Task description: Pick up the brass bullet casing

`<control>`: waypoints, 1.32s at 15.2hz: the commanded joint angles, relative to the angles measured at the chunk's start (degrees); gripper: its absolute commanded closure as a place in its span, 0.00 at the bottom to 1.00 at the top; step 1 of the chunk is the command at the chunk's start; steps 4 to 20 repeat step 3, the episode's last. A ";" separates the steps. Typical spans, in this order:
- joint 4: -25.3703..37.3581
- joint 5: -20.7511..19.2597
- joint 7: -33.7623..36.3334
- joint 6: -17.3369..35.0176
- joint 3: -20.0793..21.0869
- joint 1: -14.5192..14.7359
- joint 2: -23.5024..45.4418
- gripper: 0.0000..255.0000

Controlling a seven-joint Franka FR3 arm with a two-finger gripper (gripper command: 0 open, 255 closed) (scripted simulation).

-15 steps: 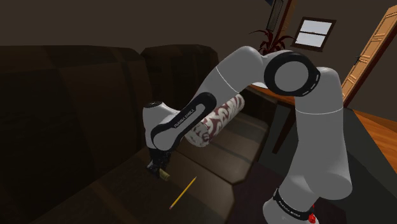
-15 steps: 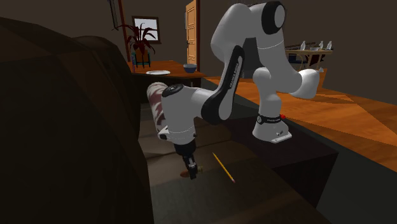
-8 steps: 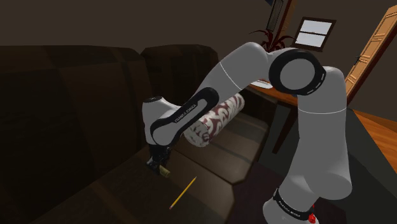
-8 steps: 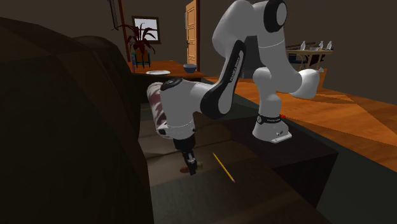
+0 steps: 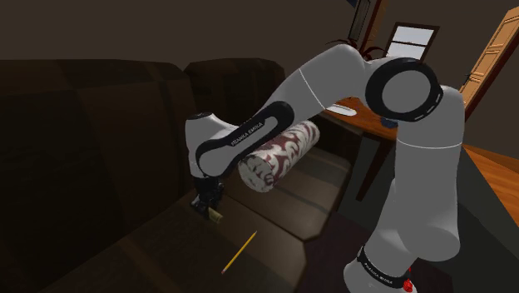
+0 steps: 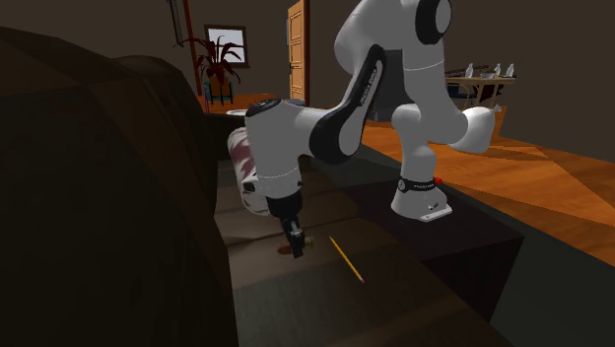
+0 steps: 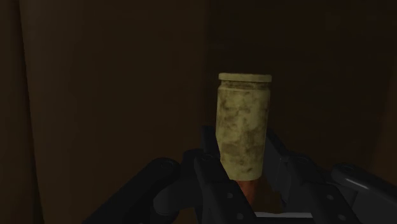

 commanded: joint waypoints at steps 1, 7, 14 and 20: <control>0.13 0.20 -0.01 -1.22 0.12 -0.03 -1.08 1.00; 0.15 0.21 -0.02 -1.32 0.12 -0.04 -1.16 1.00; 0.15 0.21 -0.02 -1.32 0.12 -0.04 -1.16 1.00; 0.15 0.21 -0.02 -1.32 0.12 -0.04 -1.16 1.00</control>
